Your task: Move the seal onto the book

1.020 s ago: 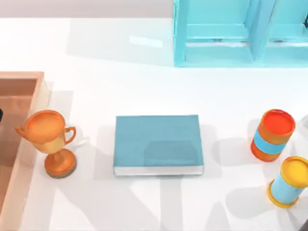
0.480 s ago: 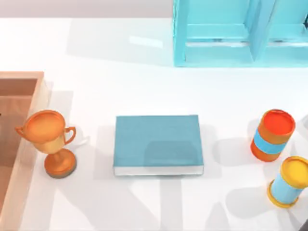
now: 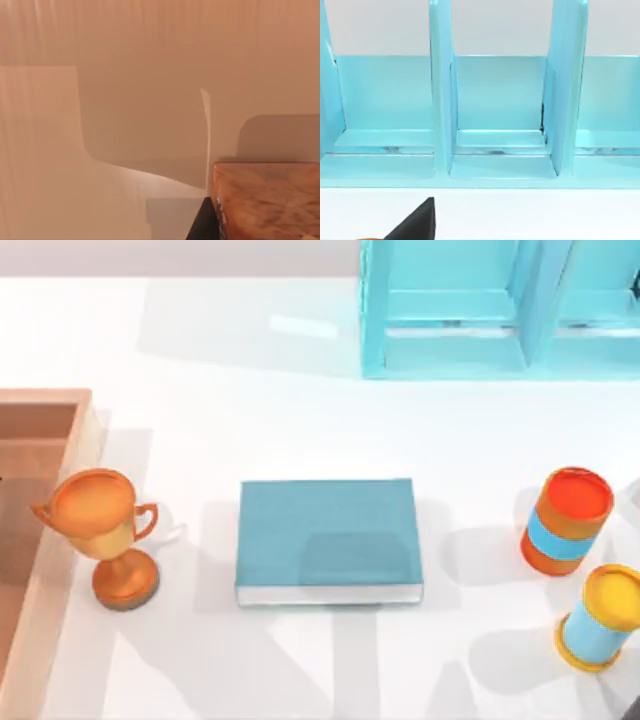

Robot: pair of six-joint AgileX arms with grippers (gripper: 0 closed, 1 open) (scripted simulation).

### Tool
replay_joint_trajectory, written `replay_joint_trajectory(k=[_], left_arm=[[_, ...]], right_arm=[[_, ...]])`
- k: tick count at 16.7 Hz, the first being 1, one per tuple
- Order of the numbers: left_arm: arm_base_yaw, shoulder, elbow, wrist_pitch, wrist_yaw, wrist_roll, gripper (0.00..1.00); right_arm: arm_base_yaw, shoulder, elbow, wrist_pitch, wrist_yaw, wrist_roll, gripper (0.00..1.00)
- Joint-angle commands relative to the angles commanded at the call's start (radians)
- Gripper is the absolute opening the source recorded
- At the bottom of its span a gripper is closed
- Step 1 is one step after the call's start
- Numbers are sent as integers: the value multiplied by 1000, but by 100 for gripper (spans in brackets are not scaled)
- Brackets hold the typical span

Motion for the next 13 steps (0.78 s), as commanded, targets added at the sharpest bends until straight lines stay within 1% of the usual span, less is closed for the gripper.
replay_joint_trajectory(k=[8, 10, 13], left_arm=[[-6, -9, 13, -13, 0, -3, 0], [-30, -29, 60, -61, 2, -20, 0], [-111, -69, 165, -170, 13, -80, 0]], right_arm=[[0, 0, 0, 0, 0, 0, 100], [0, 0, 0, 0, 0, 0, 100], [0, 0, 0, 0, 0, 0, 100]])
